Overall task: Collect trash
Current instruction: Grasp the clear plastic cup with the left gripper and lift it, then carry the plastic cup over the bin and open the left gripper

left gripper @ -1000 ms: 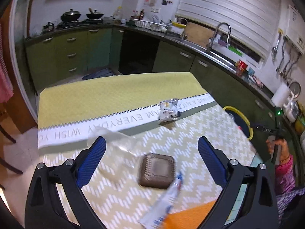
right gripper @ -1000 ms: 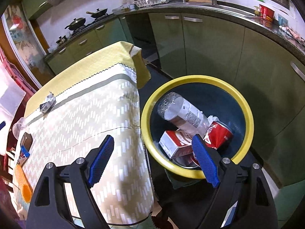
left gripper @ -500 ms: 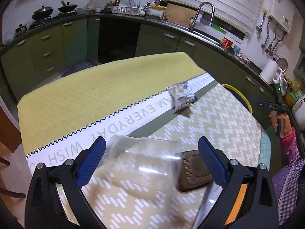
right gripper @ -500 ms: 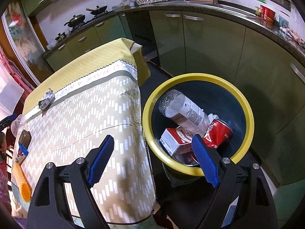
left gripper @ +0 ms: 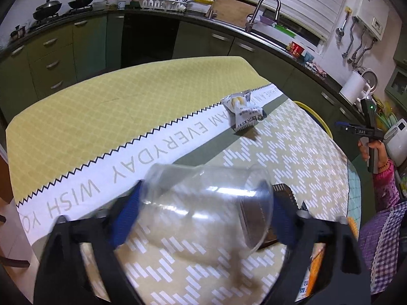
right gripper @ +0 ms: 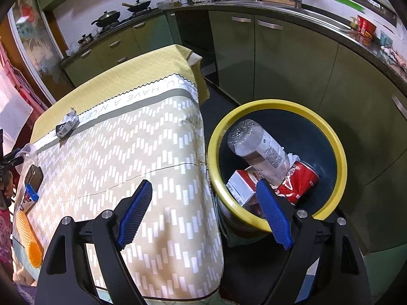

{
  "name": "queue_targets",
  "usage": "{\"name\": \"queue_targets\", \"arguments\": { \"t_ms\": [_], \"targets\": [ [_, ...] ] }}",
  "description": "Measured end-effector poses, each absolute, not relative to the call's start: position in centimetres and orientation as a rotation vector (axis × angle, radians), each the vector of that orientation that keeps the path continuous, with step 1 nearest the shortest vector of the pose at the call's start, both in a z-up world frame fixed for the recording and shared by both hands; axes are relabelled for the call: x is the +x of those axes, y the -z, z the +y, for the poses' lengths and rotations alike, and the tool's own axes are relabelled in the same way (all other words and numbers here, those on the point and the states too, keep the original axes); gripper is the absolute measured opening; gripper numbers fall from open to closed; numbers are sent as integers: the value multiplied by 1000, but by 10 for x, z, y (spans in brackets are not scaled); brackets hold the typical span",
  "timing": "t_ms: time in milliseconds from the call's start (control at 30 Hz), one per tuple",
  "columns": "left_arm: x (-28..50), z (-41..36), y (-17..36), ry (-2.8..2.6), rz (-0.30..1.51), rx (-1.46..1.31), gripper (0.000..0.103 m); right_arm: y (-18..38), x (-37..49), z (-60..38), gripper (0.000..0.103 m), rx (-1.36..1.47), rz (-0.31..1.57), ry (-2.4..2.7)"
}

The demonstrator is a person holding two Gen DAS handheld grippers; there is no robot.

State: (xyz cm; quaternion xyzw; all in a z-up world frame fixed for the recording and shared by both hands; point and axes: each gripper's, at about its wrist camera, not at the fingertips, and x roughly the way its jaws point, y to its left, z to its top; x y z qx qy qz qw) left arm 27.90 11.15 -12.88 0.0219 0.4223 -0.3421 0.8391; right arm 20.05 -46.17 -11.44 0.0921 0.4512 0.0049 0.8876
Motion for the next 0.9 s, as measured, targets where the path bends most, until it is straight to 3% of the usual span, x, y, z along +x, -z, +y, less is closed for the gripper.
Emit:
{"name": "queue_targets", "arguments": {
  "t_ms": [200,500,900],
  "targets": [
    [274,118,123,687,875,19,81,115,198,-461,83,194,933,-25],
    [261,106,73,663,784,27,81,111,187,-473,83,218,905,-25],
    [240,-38,18,908,753,99,81,100,143,-515,83,247,848,28]
  ]
}}
